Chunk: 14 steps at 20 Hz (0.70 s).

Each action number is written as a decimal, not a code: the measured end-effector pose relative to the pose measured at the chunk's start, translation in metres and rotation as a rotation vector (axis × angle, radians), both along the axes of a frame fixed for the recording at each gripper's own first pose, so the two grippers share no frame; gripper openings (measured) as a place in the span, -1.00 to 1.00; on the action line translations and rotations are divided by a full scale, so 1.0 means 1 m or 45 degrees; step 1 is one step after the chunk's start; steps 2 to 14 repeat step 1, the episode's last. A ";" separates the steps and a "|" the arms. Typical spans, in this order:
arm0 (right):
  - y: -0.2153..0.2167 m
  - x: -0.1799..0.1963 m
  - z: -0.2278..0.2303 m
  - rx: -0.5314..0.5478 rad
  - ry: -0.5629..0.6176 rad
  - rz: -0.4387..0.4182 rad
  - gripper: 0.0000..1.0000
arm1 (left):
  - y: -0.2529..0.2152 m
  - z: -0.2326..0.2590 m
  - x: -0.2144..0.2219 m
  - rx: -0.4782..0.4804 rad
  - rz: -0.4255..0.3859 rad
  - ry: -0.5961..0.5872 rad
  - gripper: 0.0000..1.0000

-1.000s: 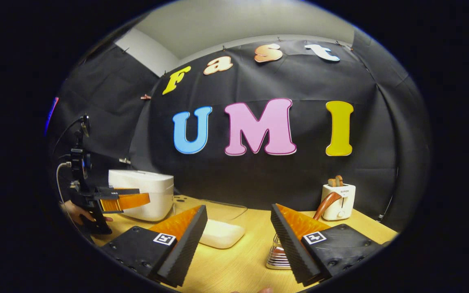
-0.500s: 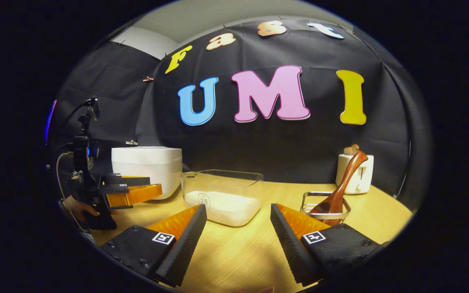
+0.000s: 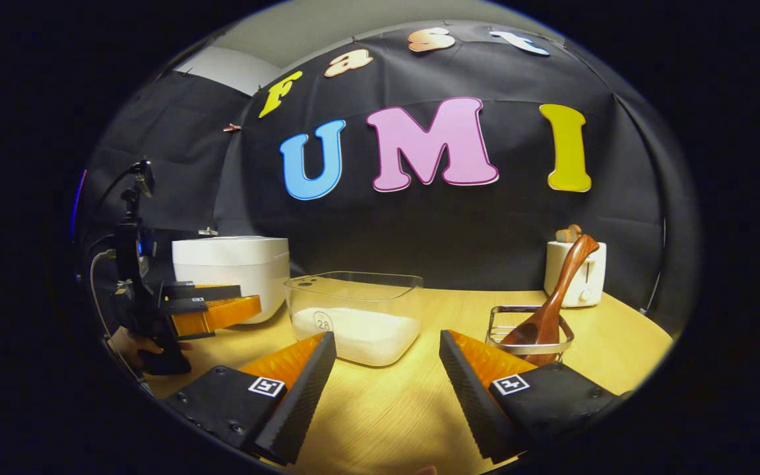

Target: Close the left gripper, press the button to open the rice cooker; take a wooden spoon from the chopstick holder with the right hand, scoop a spoonful of rice and pour it into the rice cooker, then put the wooden spoon back into the chopstick holder.

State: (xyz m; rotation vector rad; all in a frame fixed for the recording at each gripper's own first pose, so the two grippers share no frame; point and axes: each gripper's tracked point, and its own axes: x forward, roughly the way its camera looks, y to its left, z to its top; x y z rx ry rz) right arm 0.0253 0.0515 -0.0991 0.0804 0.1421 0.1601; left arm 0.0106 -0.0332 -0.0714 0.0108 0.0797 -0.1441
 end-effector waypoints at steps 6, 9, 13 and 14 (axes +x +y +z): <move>-0.006 0.002 0.000 -0.008 0.000 -0.044 0.96 | 0.003 -0.001 0.001 0.002 0.014 -0.002 0.92; -0.006 0.002 0.000 -0.008 0.000 -0.044 0.96 | 0.003 -0.001 0.001 0.002 0.014 -0.002 0.92; -0.006 0.002 0.000 -0.008 0.000 -0.044 0.96 | 0.003 -0.001 0.001 0.002 0.014 -0.002 0.92; -0.006 0.002 0.000 -0.008 0.000 -0.044 0.96 | 0.003 -0.001 0.001 0.002 0.014 -0.002 0.92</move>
